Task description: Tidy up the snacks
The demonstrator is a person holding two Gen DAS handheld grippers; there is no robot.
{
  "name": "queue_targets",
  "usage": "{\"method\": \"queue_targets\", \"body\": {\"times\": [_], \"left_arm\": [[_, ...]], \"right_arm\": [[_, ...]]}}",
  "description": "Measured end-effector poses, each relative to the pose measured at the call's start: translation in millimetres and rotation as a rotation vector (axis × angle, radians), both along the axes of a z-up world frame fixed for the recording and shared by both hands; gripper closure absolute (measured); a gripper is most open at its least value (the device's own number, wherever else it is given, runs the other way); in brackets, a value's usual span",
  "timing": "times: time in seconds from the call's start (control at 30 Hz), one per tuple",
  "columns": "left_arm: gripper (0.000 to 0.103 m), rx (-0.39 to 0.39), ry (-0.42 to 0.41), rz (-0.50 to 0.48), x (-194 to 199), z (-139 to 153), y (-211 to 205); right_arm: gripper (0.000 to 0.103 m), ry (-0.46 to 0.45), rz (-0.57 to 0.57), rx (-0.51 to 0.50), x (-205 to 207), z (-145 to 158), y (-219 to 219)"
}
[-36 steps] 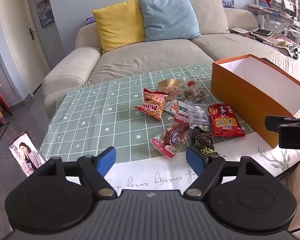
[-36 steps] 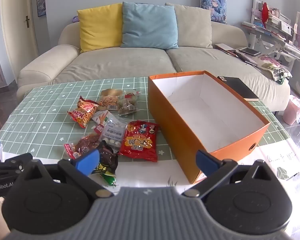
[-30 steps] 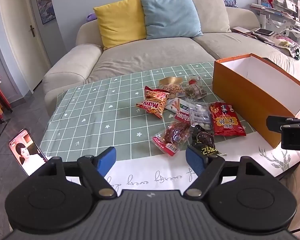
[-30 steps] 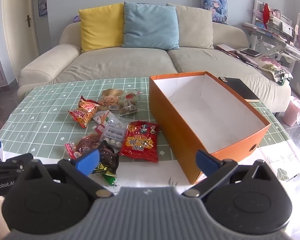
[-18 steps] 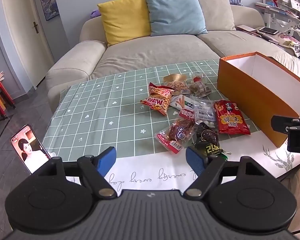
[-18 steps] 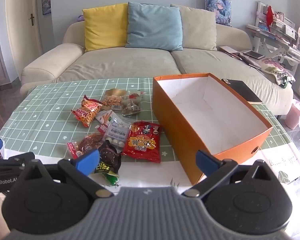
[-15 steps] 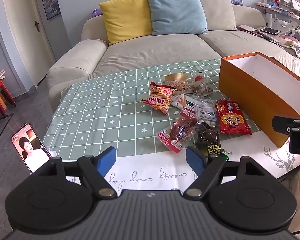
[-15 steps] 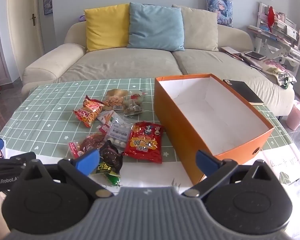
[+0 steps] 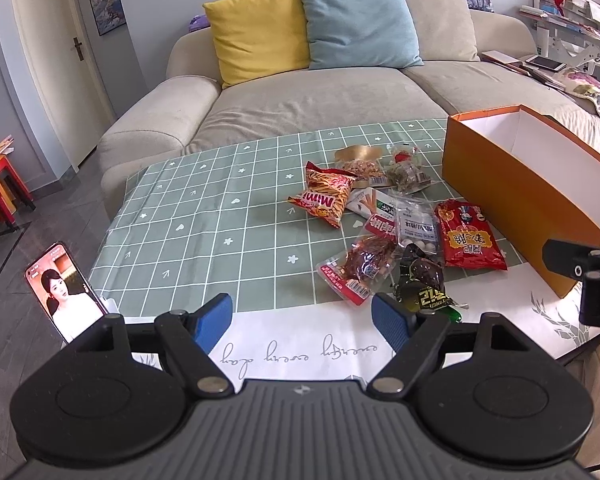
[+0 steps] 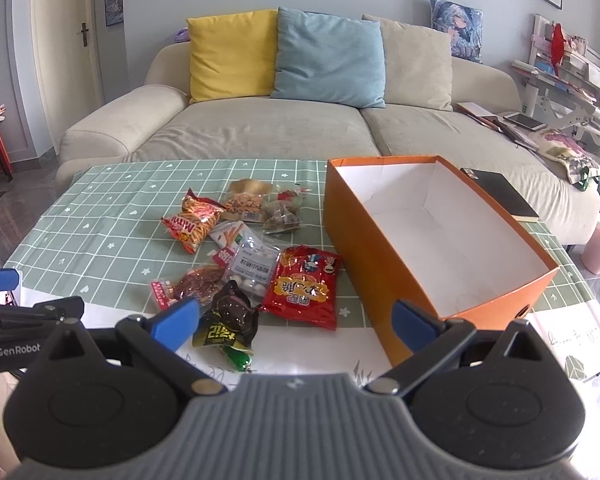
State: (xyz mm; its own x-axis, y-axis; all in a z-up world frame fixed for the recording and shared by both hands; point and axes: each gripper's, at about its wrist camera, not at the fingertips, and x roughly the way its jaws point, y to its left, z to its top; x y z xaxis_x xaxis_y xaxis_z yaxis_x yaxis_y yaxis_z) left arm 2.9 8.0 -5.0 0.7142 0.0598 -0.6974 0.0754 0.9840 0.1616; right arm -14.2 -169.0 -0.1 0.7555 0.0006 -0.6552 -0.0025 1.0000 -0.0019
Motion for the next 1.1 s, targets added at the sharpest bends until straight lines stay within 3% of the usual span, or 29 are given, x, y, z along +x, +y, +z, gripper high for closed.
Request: {"method": "queue_targets", "body": {"times": [1.1], "left_arm": [[0.01, 0.002, -0.009, -0.006, -0.2, 2.4, 0.7]], "right_arm": [[0.003, 0.007, -0.005, -0.009, 0.1, -0.4, 0.8]]}}
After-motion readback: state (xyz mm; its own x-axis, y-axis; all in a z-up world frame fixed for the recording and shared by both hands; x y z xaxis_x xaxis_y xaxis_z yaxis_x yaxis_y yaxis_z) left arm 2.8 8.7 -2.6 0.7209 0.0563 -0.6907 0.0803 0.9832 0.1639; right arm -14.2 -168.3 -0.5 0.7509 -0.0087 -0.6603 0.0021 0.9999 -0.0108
